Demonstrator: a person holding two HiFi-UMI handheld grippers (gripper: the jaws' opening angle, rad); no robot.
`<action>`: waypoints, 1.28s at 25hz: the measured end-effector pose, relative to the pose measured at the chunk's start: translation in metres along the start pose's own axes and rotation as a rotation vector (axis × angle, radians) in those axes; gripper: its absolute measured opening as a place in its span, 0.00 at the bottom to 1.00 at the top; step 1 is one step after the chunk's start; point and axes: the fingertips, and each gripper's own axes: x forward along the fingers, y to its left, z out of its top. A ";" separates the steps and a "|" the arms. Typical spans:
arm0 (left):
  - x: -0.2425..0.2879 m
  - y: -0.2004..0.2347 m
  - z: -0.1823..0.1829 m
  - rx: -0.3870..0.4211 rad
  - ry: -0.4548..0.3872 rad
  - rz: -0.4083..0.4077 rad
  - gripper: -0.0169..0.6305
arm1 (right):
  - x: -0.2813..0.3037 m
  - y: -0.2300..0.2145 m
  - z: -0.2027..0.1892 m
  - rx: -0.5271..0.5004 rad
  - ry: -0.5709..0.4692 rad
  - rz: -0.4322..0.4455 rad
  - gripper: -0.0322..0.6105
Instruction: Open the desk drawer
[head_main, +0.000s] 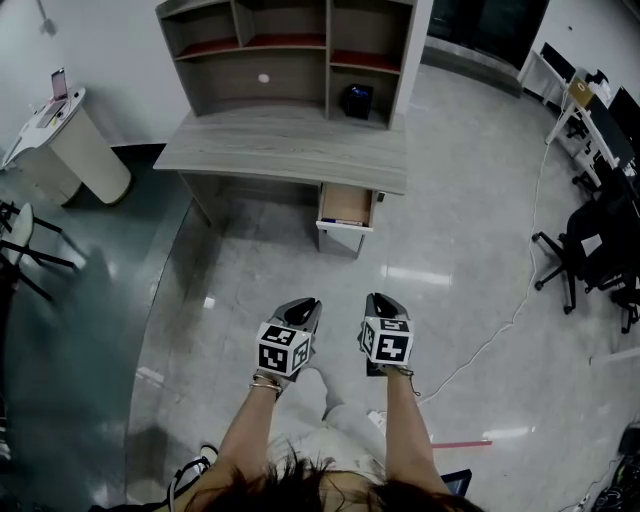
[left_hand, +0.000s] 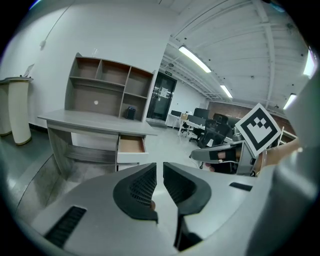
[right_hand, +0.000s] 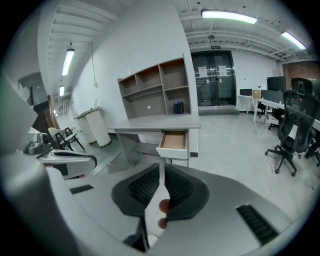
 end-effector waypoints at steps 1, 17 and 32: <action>-0.002 -0.004 -0.001 0.000 -0.001 0.002 0.10 | -0.004 0.000 -0.001 -0.001 -0.002 0.003 0.12; -0.034 -0.044 -0.002 0.020 -0.049 0.023 0.09 | -0.056 0.006 -0.008 -0.025 -0.043 0.045 0.11; -0.073 -0.087 -0.007 0.041 -0.113 0.006 0.07 | -0.115 0.011 -0.024 -0.055 -0.107 0.063 0.10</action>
